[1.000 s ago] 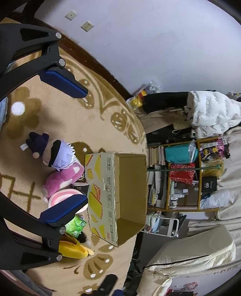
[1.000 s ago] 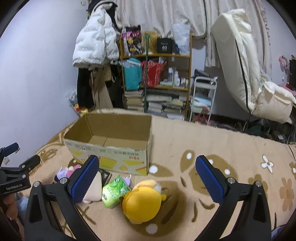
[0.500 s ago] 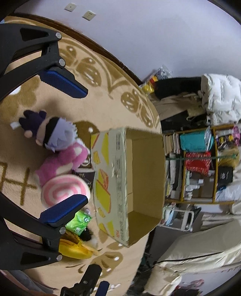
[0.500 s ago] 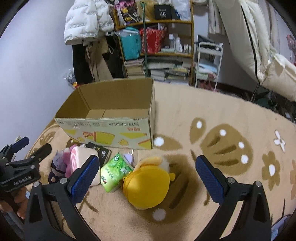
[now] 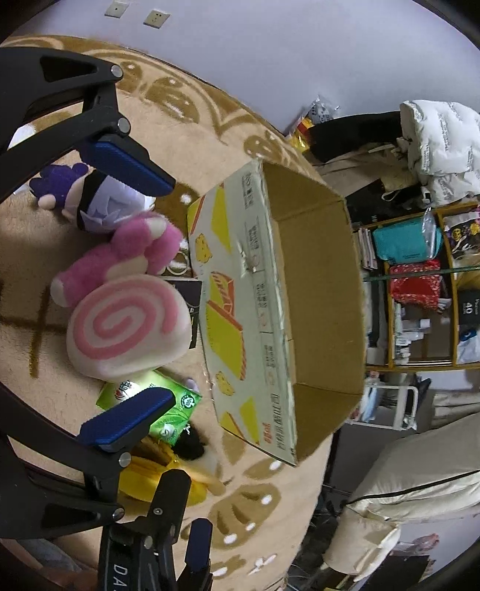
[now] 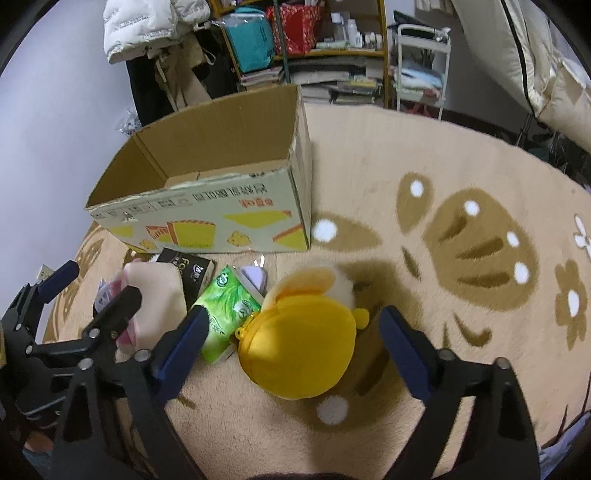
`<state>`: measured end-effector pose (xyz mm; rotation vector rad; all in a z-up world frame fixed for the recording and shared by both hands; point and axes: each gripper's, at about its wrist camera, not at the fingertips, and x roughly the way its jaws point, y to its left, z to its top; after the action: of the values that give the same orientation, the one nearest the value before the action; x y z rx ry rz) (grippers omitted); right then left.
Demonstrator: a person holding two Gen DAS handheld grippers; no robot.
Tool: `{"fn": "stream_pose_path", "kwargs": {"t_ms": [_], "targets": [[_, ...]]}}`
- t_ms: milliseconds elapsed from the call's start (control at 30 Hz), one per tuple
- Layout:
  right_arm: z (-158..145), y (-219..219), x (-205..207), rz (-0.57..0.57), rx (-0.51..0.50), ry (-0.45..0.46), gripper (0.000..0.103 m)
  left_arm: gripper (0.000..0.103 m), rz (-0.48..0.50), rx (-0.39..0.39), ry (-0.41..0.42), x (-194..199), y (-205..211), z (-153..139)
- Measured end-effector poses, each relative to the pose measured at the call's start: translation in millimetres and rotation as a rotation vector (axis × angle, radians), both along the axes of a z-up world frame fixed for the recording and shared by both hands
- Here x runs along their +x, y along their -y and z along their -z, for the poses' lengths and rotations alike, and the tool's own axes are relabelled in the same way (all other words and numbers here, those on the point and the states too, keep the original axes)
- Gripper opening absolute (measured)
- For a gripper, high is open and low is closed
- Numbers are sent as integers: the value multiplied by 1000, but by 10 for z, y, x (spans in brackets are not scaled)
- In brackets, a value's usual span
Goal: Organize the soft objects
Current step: 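Lower the left tool onto the pink-swirl cushion while the right tool approaches the yellow duck plush, then close the left tool on the cushion while the right tool grasps the yellow duck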
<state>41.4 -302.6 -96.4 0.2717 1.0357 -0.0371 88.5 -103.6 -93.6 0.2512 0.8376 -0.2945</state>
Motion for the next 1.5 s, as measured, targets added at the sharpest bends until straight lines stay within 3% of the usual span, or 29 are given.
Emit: {"fn": "stream_pose_path", "kwargs": {"t_ms": [200, 300, 367, 433, 467, 600, 867, 933, 1033, 1167, 1267, 1333, 1433, 1500], "targets": [[135, 63, 43, 10, 49, -52, 82, 95, 27, 1, -37, 22, 61, 91], [168, 74, 49, 8, 74, -62, 77, 87, 44, 9, -64, 19, 96, 147], [174, 69, 47, 7, 74, -62, 77, 74, 50, 15, -83, 22, 105, 186], [179, 73, 51, 9, 81, -61, 77, 70, 49, 13, -107, 31, 102, 224], [185, 84, 49, 12, 84, -62, 77, 61, 49, 9, -115, 34, 97, 237], [238, 147, 70, 39, 114, -75, 77, 53, 51, -11, -135, 41, 75, 227], [241, 133, 53, 30, 114, -56, 62, 41, 24, -66, -175, 78, -26, 199], [188, 118, 29, 26, 101, -27, 50, 40, 20, -66, -170, 58, -37, 187], [109, 71, 1, 11, 79, 1, 50, 39, 23, -47, -156, 6, -39, 177], [213, 117, 43, 33, 102, -45, 52, 39, 20, -28, -144, -58, -52, 170], [281, 221, 56, 80, 148, -56, 60, 39, 10, -20, -140, -74, -65, 167], [366, 283, 84, 112, 197, -82, 83, 39, -6, -5, -143, -76, -68, 177], [498, 306, 100, 131, 265, -125, 84, 39, -12, 2, -140, -93, -70, 179], [468, 277, 113, 129, 241, -110, 79, 39, -13, 1, -137, -108, -75, 164]]}}
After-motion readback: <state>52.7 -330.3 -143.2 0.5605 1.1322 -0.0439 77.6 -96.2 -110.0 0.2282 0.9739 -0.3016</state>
